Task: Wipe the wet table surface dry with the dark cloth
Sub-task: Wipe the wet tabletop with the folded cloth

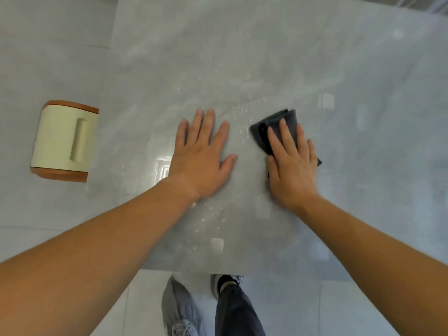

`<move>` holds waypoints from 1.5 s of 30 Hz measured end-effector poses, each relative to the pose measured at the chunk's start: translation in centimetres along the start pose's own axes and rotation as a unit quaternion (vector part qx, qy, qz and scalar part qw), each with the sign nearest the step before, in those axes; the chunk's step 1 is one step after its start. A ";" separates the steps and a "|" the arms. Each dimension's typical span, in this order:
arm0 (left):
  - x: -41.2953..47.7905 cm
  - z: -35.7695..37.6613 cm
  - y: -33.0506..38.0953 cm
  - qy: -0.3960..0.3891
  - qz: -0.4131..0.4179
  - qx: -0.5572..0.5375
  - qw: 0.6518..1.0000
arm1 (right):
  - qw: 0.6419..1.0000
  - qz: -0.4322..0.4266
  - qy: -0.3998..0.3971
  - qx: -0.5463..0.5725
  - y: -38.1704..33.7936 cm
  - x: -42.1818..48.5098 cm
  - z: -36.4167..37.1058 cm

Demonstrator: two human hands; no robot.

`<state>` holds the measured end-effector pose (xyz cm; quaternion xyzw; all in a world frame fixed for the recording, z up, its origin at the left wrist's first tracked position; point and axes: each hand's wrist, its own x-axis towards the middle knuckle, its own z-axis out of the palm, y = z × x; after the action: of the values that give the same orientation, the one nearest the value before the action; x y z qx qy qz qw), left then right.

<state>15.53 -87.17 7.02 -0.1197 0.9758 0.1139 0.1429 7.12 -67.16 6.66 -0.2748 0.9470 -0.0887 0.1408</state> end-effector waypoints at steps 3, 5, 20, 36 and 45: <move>1.0 0.2 -0.5 -0.007 -0.007 -0.003 1.000 | 0.998 -0.049 -0.033 -0.017 1.6 0.9 -0.4; 1.0 0.4 -0.6 -0.005 -0.004 -0.003 1.000 | 0.997 -0.062 -0.033 -0.021 2.3 3.8 -1.1; 1.3 -1.2 -0.1 -0.008 -0.030 -0.053 0.998 | 0.992 -0.122 -0.017 -0.009 1.4 5.6 -0.9; 14.6 -6.6 -6.0 0.000 -0.026 -0.010 1.000 | 0.998 -0.056 0.013 -0.006 2.0 15.7 -3.5; 15.2 -6.0 -7.2 0.019 -0.008 -0.041 0.999 | 0.997 -0.066 -0.004 -0.027 -1.4 19.8 -3.8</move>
<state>1.80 -98.59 6.64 -0.1352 0.9718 0.1508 0.1205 -9.46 -78.76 6.30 -0.3410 0.9282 -0.0709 0.1307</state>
